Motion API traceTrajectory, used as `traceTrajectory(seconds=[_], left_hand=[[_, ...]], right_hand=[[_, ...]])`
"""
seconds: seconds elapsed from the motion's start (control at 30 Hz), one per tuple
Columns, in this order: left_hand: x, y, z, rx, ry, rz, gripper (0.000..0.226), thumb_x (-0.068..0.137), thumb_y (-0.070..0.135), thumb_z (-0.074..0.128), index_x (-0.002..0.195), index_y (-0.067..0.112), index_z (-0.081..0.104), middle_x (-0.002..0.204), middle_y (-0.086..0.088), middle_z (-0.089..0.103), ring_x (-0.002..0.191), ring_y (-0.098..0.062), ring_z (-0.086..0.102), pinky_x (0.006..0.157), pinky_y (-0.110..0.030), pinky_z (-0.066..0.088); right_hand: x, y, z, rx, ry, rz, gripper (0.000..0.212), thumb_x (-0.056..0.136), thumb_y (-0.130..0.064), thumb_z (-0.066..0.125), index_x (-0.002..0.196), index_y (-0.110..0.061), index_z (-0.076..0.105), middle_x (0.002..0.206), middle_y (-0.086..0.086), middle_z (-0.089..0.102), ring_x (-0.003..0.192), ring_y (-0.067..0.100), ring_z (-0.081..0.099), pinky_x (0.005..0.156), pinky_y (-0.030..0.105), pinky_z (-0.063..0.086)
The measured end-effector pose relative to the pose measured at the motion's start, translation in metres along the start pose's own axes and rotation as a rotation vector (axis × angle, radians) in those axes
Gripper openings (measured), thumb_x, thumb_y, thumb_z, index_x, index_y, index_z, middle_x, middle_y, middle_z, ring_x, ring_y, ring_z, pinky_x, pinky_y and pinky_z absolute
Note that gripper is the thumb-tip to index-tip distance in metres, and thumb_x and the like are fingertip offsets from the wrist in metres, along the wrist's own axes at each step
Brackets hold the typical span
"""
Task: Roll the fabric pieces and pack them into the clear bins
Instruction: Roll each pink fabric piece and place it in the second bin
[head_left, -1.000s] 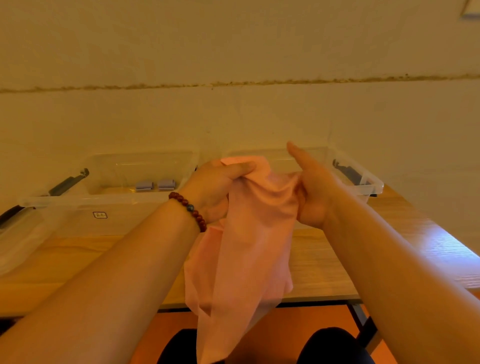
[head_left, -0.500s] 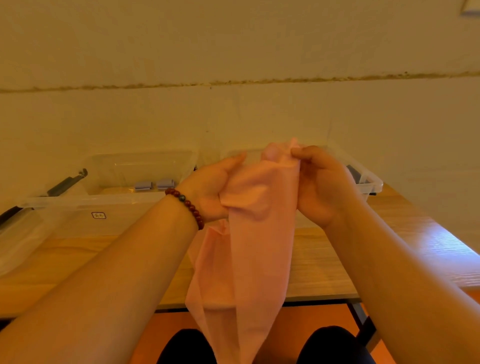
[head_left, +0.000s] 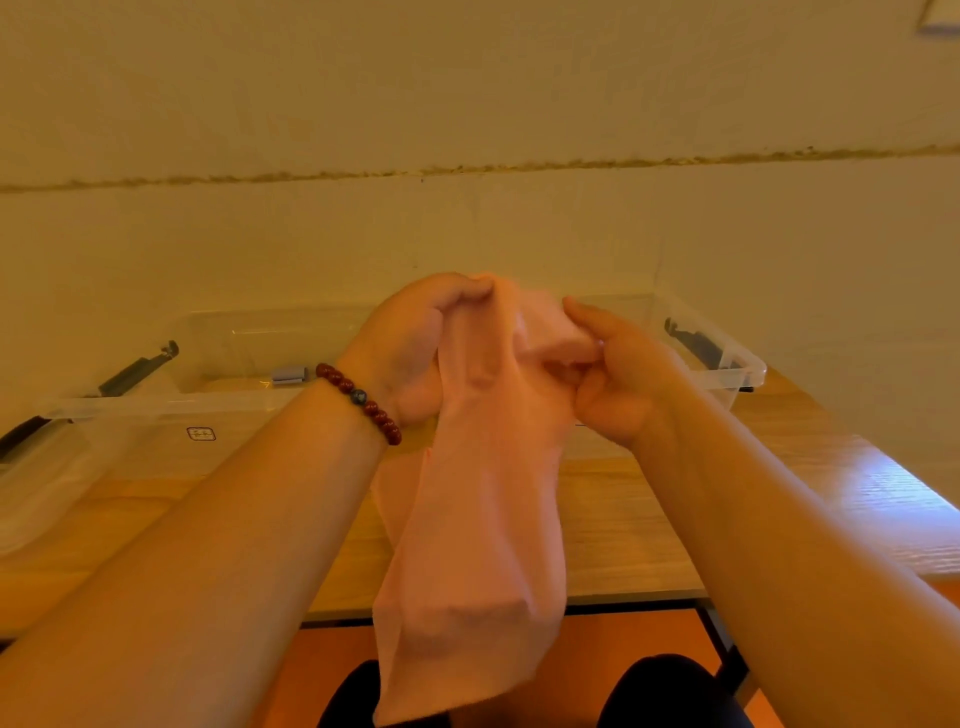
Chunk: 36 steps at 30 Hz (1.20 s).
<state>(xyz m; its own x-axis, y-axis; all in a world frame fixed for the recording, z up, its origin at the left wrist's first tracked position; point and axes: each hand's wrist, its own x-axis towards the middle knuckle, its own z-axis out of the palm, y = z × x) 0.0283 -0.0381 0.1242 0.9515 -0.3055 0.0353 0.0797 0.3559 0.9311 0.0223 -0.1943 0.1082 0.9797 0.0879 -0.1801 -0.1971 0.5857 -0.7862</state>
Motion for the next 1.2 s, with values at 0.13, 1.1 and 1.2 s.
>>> traceTrajectory(seconds=[0.13,1.1,1.2], left_hand=[[0.001,-0.002,-0.008,0.024,0.082,0.011,0.032,0.094,0.022,0.045,0.076,0.01,0.069,0.075,-0.008,0.067,0.071,-0.022,0.063,0.065,-0.031,0.052],[0.02,-0.001,-0.021,0.177,0.194,0.234,0.02,0.094,0.001,0.05,0.087,0.011,0.065,0.08,-0.005,0.071,0.076,-0.017,0.068,0.07,-0.031,0.058],[0.032,0.003,-0.02,0.278,0.267,0.203,0.022,0.095,0.002,0.05,0.087,0.015,0.065,0.082,-0.004,0.071,0.078,-0.018,0.068,0.071,-0.033,0.058]], right_hand=[[0.002,-0.015,0.007,0.106,-0.094,-0.11,0.017,0.096,-0.015,0.053,0.106,-0.005,0.062,0.089,0.008,0.066,0.085,0.021,0.065,0.079,0.034,0.056],[0.01,-0.013,0.002,-0.099,0.061,-0.308,0.023,0.095,-0.002,0.055,0.105,-0.02,0.066,0.079,0.0,0.072,0.067,0.012,0.068,0.063,0.026,0.058],[0.017,-0.016,0.003,-0.182,0.101,-0.365,0.027,0.097,-0.003,0.054,0.114,-0.019,0.065,0.086,-0.004,0.069,0.071,0.008,0.067,0.066,0.023,0.058]])
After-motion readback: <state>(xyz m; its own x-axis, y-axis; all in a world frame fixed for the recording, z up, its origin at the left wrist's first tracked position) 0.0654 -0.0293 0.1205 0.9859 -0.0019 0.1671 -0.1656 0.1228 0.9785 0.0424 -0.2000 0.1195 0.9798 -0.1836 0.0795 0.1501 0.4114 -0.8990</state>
